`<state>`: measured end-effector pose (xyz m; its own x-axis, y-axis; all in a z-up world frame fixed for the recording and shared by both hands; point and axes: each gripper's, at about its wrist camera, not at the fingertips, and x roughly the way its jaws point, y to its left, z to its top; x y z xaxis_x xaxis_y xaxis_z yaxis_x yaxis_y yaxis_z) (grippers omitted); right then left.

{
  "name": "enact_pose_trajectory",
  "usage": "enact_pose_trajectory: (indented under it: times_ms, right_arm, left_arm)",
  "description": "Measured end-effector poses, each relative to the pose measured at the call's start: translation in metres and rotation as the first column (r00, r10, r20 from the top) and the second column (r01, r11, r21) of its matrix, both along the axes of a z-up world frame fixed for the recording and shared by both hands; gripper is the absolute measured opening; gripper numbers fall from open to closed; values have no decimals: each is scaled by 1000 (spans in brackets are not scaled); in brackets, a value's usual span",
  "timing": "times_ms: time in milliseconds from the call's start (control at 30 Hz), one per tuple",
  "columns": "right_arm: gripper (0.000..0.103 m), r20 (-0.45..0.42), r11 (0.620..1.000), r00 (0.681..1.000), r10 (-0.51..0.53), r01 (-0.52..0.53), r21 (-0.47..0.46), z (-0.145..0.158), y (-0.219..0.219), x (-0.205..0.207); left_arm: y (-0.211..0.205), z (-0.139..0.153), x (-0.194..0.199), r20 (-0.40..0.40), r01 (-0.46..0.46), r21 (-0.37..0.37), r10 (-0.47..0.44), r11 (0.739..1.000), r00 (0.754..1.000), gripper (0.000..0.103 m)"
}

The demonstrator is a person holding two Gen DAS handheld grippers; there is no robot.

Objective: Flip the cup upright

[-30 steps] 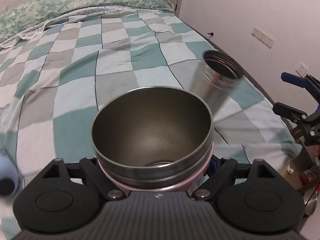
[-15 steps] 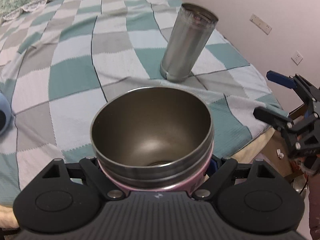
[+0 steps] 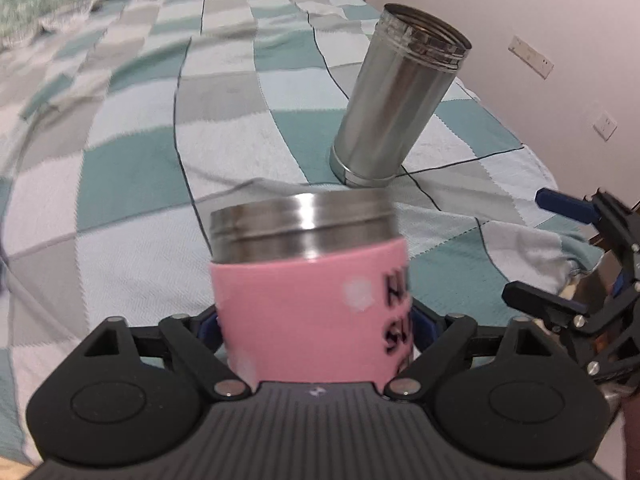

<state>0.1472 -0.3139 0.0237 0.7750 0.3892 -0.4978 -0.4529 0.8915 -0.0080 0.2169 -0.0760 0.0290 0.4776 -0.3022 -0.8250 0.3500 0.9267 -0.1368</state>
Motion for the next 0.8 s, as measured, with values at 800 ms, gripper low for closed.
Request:
enact_pose_trajectory:
  times_ms: [800]
  right_arm:
    - [103,-33,999,999,-23,22,-42,49,133,-18]
  left_arm:
    - [137,62,-80,347,-111,-36,117,993,931,103]
